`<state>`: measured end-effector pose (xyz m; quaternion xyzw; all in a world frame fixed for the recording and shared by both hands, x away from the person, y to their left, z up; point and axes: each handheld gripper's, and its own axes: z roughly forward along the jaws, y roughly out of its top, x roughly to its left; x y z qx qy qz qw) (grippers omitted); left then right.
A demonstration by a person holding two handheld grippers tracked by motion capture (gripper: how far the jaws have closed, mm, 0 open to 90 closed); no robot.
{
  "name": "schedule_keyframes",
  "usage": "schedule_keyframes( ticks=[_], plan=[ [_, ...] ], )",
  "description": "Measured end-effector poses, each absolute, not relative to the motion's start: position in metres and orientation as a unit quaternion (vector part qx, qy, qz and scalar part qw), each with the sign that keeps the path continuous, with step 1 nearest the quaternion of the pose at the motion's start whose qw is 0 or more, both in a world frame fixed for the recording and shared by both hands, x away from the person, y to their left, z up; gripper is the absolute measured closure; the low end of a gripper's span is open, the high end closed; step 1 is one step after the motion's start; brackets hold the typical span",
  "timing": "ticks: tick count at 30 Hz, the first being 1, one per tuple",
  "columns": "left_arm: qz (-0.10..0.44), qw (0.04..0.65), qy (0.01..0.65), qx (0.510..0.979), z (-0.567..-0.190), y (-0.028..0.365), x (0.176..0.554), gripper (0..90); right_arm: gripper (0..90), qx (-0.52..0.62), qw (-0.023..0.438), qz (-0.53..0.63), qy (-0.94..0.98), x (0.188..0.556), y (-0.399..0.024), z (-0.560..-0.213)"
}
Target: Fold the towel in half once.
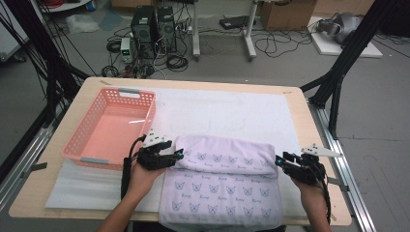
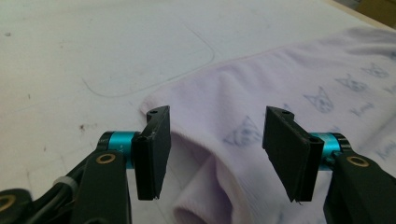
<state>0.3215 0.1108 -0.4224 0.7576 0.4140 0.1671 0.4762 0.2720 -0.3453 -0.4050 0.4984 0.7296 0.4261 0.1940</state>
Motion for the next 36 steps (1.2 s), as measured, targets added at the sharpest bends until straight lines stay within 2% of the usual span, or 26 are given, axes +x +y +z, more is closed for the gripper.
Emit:
schedule_keyframes(
  ticks=[8, 15, 18, 20, 21, 23, 25, 30, 36],
  plan=[
    [0.164, 0.444, 0.451, 0.757, -0.435, 0.102, 0.362, 41.3, 50.2, 0.524, 0.177, 0.372, 0.745, 0.320, -0.329, -0.417],
    [0.155, 0.416, 0.452, 0.774, -0.450, 0.095, 0.370, 43.7, 48.2, 0.530, 0.173, 0.314, 0.769, 0.345, -0.312, -0.432],
    [0.169, 0.408, 0.424, 0.791, -0.450, 0.095, 0.368, 60.0, 53.0, 0.528, 0.179, 0.295, 0.776, 0.348, -0.309, -0.436],
    [0.155, 0.413, 0.418, 0.794, -0.450, 0.098, 0.368, 76.2, 63.5, 0.520, 0.176, 0.297, 0.782, 0.349, -0.309, -0.436],
    [0.148, 0.413, 0.418, 0.795, -0.449, 0.099, 0.368, 82.2, 71.8, 0.514, 0.173, 0.299, 0.785, 0.348, -0.309, -0.435],
    [0.154, 0.417, 0.415, 0.794, -0.449, 0.099, 0.365, 84.0, 81.3, 0.503, 0.174, 0.297, 0.793, 0.347, -0.308, -0.434],
    [0.154, 0.428, 0.415, 0.788, -0.447, 0.099, 0.363, 84.3, 83.9, 0.497, 0.179, 0.299, 0.795, 0.346, -0.308, -0.434],
    [0.155, 0.458, 0.402, 0.778, -0.435, 0.105, 0.354, 84.3, 84.2, 0.491, 0.191, 0.317, 0.789, 0.339, -0.311, -0.429],
    [0.147, 0.507, 0.380, 0.759, -0.422, 0.111, 0.333, 84.2, 84.2, 0.468, 0.207, 0.368, 0.776, 0.314, -0.314, -0.419]
  ],
)
